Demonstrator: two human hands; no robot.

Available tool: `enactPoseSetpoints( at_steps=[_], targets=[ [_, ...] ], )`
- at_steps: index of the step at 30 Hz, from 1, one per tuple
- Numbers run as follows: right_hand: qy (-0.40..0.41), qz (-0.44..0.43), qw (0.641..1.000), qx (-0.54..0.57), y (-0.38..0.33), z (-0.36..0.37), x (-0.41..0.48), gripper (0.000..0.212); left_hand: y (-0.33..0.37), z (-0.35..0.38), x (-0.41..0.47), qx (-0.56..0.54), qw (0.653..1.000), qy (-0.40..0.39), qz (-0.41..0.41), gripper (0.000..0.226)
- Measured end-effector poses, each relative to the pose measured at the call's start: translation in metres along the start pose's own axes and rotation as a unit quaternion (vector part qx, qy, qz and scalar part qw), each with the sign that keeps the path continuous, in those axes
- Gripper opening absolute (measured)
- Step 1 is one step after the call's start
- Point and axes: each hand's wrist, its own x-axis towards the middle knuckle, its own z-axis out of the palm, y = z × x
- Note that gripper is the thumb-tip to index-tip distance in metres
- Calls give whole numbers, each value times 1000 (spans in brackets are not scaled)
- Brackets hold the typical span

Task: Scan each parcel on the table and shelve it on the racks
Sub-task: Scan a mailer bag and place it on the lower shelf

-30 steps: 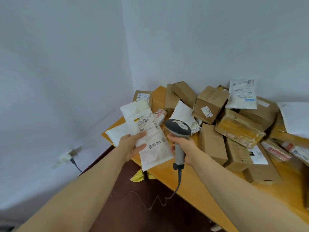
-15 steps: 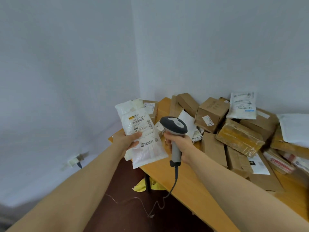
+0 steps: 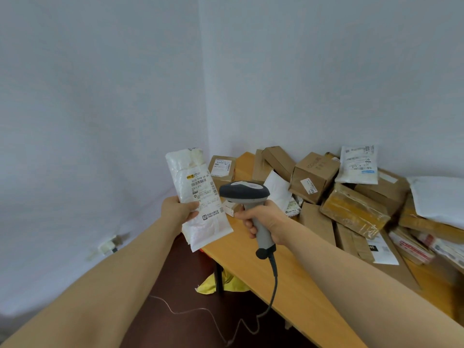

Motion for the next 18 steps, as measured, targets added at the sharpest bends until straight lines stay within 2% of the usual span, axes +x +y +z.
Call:
enactPoseSetpoints(
  at_steps=[18],
  targets=[
    [20,-3,999,-32,-16,13,-2,12,-4,-9,8,23,1000,4,11,35]
  ],
)
